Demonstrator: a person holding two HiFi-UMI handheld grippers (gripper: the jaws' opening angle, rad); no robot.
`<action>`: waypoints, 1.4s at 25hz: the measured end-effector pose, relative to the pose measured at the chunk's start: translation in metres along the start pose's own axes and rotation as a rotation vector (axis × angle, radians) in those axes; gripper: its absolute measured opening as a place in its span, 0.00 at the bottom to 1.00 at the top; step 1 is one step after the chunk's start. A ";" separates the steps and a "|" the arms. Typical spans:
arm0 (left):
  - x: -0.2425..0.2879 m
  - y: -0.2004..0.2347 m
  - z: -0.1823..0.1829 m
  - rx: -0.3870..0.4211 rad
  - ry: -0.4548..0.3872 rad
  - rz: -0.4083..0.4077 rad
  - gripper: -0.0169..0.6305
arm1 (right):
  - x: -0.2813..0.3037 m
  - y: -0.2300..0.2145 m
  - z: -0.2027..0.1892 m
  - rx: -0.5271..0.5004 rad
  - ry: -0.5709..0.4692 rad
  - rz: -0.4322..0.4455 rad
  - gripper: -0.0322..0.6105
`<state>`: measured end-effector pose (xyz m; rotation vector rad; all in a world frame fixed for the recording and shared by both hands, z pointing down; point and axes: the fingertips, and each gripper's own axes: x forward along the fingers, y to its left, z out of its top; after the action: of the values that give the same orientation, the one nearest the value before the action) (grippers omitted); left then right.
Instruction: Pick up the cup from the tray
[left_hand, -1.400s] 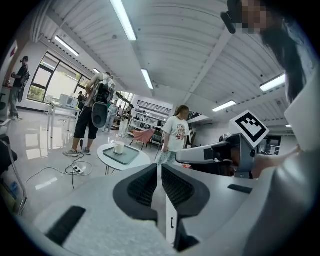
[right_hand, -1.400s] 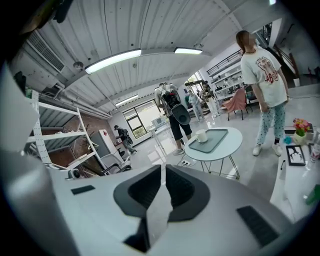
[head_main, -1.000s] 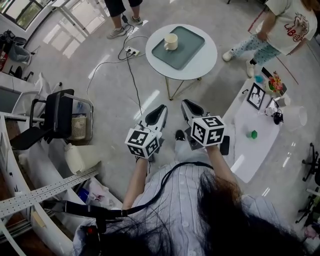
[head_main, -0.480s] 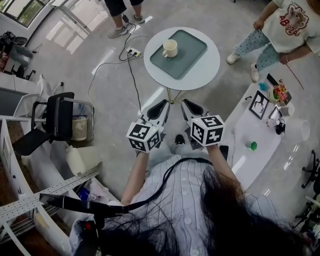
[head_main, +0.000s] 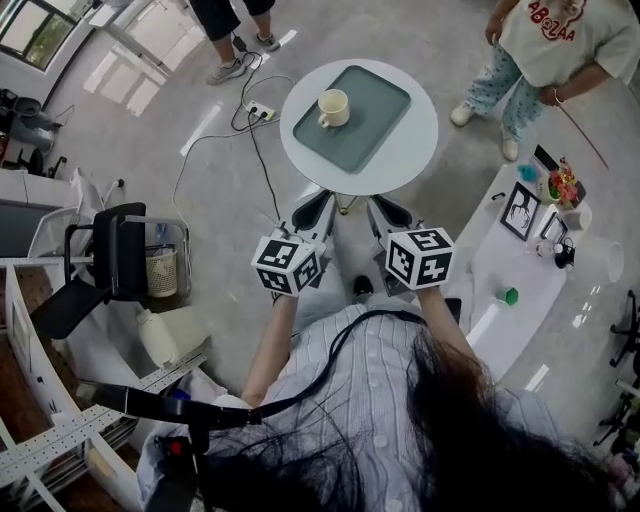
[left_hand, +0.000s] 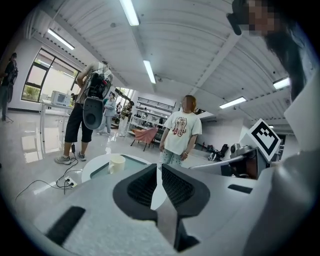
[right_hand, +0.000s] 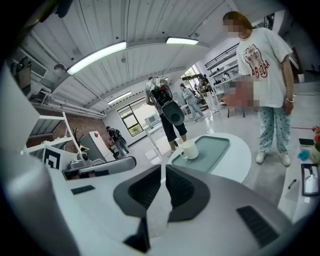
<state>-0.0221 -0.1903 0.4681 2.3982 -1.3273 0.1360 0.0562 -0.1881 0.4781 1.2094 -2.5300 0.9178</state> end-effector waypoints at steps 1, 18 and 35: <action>0.003 0.006 0.002 0.004 0.003 -0.004 0.05 | 0.006 -0.002 0.004 0.006 -0.006 -0.005 0.12; 0.086 0.124 0.040 0.023 0.086 -0.095 0.06 | 0.124 -0.024 0.070 0.069 -0.020 -0.106 0.12; 0.170 0.186 0.011 0.021 0.272 -0.240 0.11 | 0.195 -0.072 0.087 0.161 0.012 -0.262 0.12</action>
<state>-0.0850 -0.4165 0.5585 2.4289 -0.9151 0.3938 -0.0077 -0.3996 0.5230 1.5321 -2.2520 1.0731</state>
